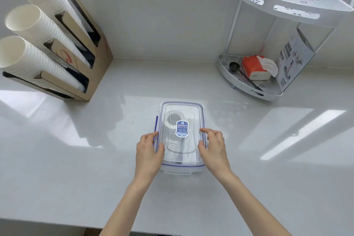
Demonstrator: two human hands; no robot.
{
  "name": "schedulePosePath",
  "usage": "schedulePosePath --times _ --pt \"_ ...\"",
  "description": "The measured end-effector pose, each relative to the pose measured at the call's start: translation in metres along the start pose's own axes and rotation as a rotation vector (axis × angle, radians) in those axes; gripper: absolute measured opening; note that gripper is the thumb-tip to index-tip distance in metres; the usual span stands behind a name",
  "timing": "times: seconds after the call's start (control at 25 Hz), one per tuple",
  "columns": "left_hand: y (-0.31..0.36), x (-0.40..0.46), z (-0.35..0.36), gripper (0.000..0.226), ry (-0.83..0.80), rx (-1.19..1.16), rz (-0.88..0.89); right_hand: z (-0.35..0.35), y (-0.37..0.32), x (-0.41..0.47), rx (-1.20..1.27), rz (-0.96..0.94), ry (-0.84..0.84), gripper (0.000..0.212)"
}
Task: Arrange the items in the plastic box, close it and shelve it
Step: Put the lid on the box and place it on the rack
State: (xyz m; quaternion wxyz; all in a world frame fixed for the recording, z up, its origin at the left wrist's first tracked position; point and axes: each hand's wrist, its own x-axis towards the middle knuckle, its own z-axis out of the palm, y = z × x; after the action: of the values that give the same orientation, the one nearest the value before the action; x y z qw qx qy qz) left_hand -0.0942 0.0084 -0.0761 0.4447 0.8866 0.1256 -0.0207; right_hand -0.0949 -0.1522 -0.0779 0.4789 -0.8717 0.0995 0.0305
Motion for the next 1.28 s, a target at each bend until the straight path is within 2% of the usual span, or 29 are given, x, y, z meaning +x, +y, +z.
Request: schedulePosePath --times 0.32,0.56,0.76,0.88,1.04,1.12,1.28 --pt "-0.003 0.001 0.000 0.039 -0.034 -0.025 -0.039 0.002 0.000 0.000 -0.027 0.050 0.003 0.044" --pt "-0.009 0.007 0.002 0.029 -0.002 -0.063 -0.038 -0.001 -0.001 0.005 0.033 0.098 0.008 0.046" --pt "-0.005 0.007 0.006 0.040 -0.010 -0.075 -0.046 -0.004 -0.001 0.006 0.221 0.382 -0.111 0.063" --pt "-0.007 0.008 0.007 0.041 -0.026 -0.087 -0.051 -0.007 0.000 0.006 0.217 0.443 -0.161 0.066" --pt "-0.011 0.010 0.008 0.042 -0.023 -0.080 -0.064 -0.002 -0.001 0.008 0.112 0.375 -0.043 0.059" --pt "-0.012 0.010 0.008 0.042 -0.018 -0.089 -0.067 0.001 -0.003 0.006 0.056 0.309 -0.009 0.049" --pt "-0.011 0.008 0.003 0.041 -0.063 -0.232 -0.160 0.003 -0.006 0.000 0.042 0.238 0.018 0.041"
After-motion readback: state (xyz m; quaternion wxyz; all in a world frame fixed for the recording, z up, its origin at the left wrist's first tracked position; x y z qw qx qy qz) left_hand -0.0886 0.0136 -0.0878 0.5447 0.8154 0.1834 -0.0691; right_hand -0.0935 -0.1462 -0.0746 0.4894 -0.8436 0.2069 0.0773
